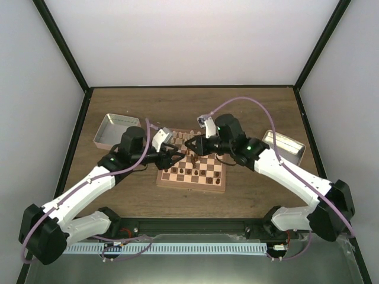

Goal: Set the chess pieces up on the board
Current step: Place the chess piece on the chessboard.

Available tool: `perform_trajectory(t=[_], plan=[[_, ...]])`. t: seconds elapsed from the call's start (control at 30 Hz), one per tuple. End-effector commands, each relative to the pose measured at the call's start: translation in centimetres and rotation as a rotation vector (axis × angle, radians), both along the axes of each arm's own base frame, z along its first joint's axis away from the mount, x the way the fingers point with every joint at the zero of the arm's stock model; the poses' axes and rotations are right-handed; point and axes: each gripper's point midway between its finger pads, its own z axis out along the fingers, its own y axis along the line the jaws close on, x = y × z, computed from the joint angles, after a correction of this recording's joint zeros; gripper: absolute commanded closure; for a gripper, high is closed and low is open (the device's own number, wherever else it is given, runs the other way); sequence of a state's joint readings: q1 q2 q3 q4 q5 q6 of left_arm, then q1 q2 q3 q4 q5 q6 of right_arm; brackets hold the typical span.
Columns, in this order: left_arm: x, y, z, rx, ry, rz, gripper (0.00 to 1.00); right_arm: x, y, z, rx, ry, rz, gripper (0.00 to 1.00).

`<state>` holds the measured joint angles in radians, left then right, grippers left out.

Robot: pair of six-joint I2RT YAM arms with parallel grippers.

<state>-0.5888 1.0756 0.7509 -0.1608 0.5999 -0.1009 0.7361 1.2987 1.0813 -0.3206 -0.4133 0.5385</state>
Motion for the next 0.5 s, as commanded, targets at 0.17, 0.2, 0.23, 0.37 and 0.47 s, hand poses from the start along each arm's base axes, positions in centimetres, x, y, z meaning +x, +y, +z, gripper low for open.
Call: perform_trajectory(t=[0.17,0.2,0.23,0.37,0.47], plan=[[2.2,5.3,3.8,-0.021,-0.071,0.38,0.36,2.8,-3.2,0.1,-0.044,-0.364,-0.228,0.88],[2.2,5.9,4.5,-0.039,-0.087,0.416,0.35,2.7,-3.2,-0.2,-0.061,-0.392,-0.243,0.88],[2.2,6.6,5.4,-0.06,-0.108,0.455,0.34,2.4,-3.1,-0.3,-0.07,-0.421,-0.249,0.88],[2.0,9.2,7.5,-0.129,-0.143,0.583,0.32,0.9,-2.6,-1.1,-0.075,-0.478,-0.248,0.88],[1.8,10.5,7.3,-0.141,-0.117,0.652,0.31,-0.5,-2.1,-1.8,-0.068,-0.497,-0.235,0.88]])
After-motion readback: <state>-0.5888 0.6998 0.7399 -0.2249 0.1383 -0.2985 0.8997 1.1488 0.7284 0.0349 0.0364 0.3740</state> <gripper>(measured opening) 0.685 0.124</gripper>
